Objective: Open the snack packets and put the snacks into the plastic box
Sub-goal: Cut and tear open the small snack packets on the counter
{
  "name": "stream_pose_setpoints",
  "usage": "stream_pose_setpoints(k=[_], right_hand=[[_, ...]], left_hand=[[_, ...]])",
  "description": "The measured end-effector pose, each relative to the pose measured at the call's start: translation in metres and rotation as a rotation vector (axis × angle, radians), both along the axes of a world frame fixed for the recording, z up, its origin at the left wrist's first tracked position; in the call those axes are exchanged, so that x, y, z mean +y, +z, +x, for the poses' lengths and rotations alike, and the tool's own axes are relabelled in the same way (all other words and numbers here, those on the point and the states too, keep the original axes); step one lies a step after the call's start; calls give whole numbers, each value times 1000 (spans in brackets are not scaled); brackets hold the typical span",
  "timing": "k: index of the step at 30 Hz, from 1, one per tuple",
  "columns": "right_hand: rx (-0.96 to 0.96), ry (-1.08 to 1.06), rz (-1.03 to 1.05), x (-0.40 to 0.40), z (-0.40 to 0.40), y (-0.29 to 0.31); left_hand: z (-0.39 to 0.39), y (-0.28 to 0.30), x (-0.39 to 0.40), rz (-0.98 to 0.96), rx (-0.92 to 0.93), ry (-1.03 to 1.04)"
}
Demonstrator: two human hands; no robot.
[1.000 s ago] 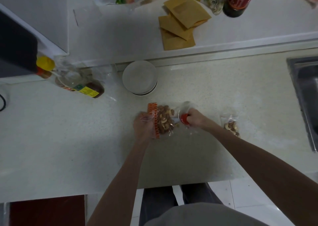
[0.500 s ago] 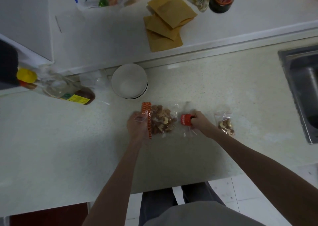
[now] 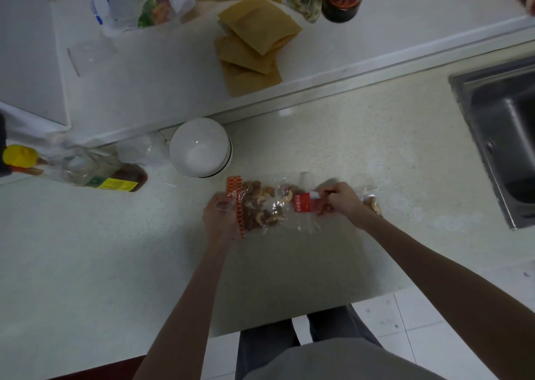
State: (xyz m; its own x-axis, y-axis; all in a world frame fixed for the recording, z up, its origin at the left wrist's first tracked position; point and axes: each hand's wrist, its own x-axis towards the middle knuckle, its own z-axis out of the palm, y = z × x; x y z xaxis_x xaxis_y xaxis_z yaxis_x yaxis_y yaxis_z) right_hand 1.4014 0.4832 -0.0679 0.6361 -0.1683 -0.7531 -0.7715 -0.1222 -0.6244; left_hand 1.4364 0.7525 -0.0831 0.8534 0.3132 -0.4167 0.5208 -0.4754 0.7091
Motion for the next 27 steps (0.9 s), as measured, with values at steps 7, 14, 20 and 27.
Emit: stream_pose_setpoints(k=[7, 14, 20, 27], right_hand=[[2, -73, -25, -25, -10, 1], [58, -105, -52, -52, -24, 11], [64, -101, -80, -75, -34, 28], [-58, -32, -108, -86, -22, 91]], left_hand=[[3, 3, -4, 53, 57, -12], [4, 11, -8, 80, 91, -9], [-2, 28, -15, 129, 20, -35], [-9, 91, -75, 249, -317, -462]])
